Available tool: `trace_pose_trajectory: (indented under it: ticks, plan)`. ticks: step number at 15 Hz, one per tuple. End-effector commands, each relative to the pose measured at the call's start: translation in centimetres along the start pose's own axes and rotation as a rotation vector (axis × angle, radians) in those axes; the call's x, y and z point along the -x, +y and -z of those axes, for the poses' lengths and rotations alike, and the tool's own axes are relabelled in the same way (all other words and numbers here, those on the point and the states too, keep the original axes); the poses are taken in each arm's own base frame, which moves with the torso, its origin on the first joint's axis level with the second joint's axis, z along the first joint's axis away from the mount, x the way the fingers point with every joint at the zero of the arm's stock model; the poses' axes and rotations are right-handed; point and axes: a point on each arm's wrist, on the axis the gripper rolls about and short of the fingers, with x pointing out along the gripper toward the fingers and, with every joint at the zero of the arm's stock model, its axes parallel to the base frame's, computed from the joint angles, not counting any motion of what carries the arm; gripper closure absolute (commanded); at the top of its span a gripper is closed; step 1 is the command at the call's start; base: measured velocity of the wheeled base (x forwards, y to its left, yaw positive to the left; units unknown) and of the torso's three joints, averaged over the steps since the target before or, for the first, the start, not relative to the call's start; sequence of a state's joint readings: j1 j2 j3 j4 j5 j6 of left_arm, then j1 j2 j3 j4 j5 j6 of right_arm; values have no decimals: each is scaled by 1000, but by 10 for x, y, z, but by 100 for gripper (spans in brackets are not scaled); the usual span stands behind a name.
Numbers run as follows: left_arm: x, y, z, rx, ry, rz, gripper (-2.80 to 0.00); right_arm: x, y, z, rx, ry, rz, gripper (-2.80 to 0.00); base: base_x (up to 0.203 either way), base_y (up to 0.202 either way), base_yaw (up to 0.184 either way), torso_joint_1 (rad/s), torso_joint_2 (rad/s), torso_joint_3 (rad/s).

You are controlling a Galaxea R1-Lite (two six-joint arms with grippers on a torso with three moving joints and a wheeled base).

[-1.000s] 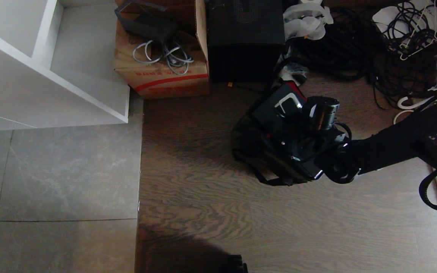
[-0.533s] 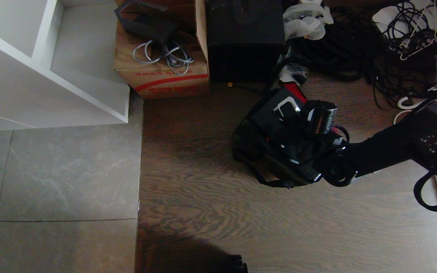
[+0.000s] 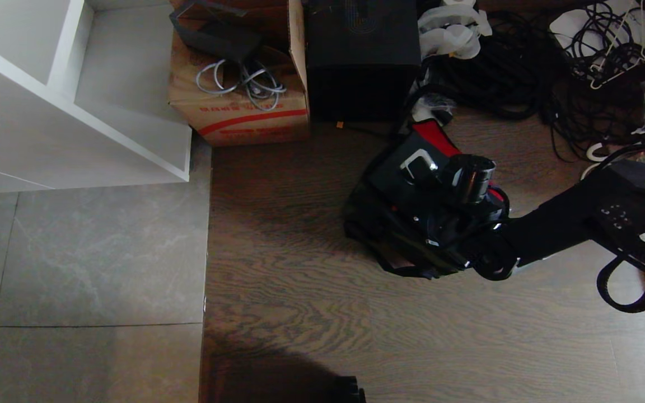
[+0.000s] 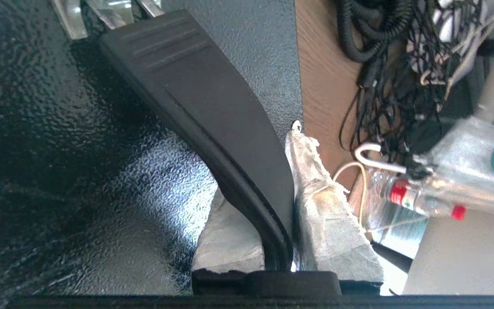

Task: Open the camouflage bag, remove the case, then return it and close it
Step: Lift the black box

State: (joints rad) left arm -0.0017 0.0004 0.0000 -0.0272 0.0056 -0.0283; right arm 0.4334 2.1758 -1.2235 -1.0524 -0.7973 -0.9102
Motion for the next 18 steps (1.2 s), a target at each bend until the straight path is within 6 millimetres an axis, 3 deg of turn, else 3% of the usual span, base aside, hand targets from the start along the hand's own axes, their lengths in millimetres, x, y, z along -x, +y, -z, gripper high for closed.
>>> trace_pose_trajectory:
  ticks: [1,10,18]
  plan:
    - [-1,0,3,1,8,-1,0,-5,5,4,8,12,3,0,0,0,0,0,0,0]
    - [-1,0,3,1,8,-1,0,-3,9,9,-20,23,-97,0,0,0,0,0,0,0]
    - [-1,0,3,1,8,-1,0,5,-24,-9,-58,7,-109,0,0,0,0,0,0,0]
